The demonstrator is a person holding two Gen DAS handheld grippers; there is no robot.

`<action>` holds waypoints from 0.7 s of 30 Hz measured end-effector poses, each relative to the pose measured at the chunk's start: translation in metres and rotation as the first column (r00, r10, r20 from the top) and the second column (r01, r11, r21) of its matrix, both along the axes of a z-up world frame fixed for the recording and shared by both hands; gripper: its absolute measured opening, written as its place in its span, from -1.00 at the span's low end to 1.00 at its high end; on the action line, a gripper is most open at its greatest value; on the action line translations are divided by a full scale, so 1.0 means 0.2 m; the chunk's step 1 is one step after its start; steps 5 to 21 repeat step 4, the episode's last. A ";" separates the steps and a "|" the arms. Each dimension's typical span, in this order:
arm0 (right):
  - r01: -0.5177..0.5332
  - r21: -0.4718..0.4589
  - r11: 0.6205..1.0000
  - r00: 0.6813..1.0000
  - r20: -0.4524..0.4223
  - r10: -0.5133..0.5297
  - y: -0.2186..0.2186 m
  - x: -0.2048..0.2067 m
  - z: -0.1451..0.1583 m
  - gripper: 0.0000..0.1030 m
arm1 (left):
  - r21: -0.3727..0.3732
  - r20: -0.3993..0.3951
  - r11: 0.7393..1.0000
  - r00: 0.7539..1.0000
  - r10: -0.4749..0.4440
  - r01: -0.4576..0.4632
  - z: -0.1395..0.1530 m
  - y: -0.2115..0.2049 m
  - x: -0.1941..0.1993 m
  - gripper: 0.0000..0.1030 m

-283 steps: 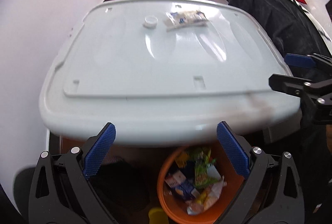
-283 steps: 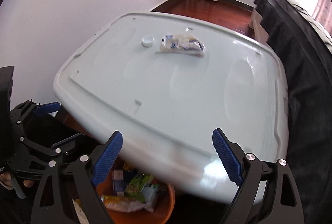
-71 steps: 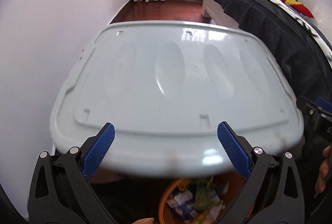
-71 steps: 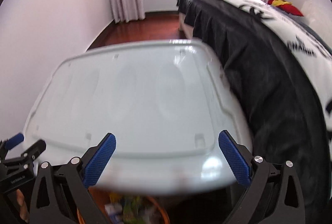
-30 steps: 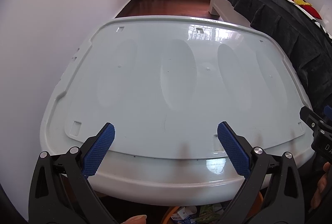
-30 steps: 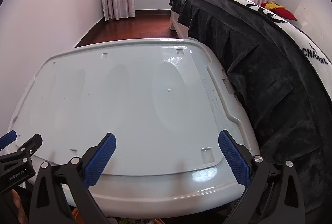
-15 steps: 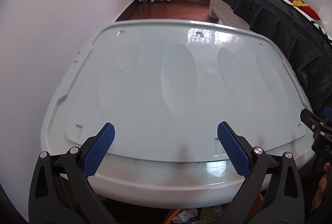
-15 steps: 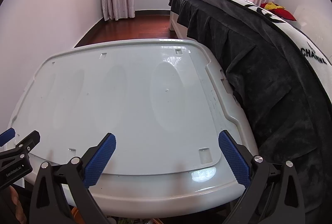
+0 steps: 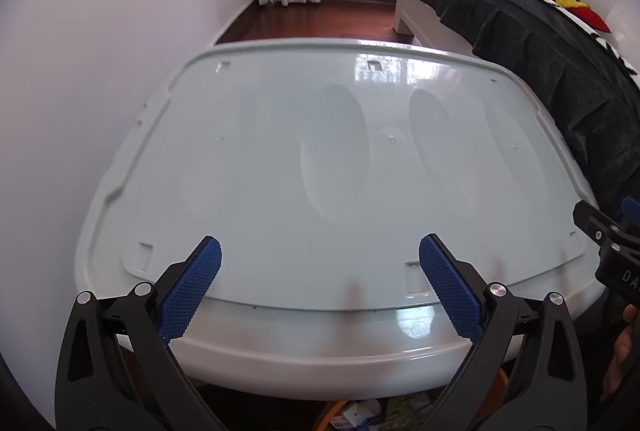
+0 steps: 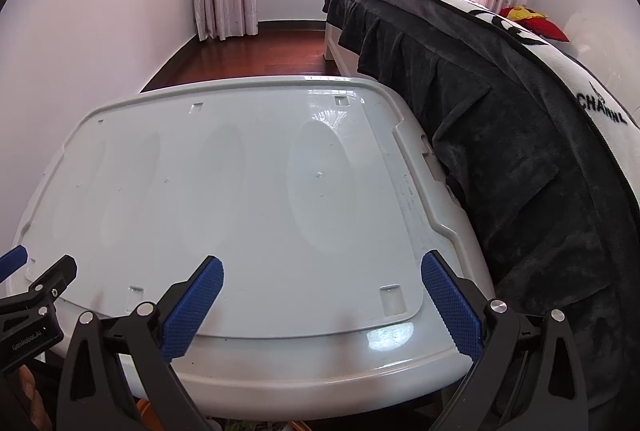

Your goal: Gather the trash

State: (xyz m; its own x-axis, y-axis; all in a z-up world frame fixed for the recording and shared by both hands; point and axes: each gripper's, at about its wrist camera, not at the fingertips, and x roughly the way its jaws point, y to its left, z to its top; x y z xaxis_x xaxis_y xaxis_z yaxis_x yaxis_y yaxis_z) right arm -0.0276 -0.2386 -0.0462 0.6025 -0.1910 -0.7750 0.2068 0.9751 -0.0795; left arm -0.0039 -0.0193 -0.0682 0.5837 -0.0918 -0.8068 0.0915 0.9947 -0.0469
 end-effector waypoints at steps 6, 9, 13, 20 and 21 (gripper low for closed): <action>-0.002 -0.008 1.000 1.000 0.000 0.002 0.01 0.00 0.00 0.90 | -0.002 0.000 1.000 1.000 0.023 -0.023 0.00 0.02 0.00 0.87; -0.002 -0.008 1.000 1.000 0.000 0.002 0.01 0.00 0.00 0.90 | -0.002 0.000 1.000 1.000 0.023 -0.023 0.00 0.02 0.00 0.87; -0.002 -0.008 1.000 1.000 0.000 0.002 0.01 0.00 0.00 0.90 | -0.002 0.000 1.000 1.000 0.023 -0.023 0.00 0.02 0.00 0.87; -0.002 -0.008 1.000 1.000 0.000 0.002 0.01 0.00 0.00 0.90 | -0.002 0.000 1.000 1.000 0.023 -0.023 0.00 0.02 0.00 0.87; -0.002 -0.008 1.000 1.000 0.000 0.002 0.01 0.00 0.00 0.90 | -0.002 0.000 1.000 1.000 0.023 -0.023 0.00 0.02 0.00 0.87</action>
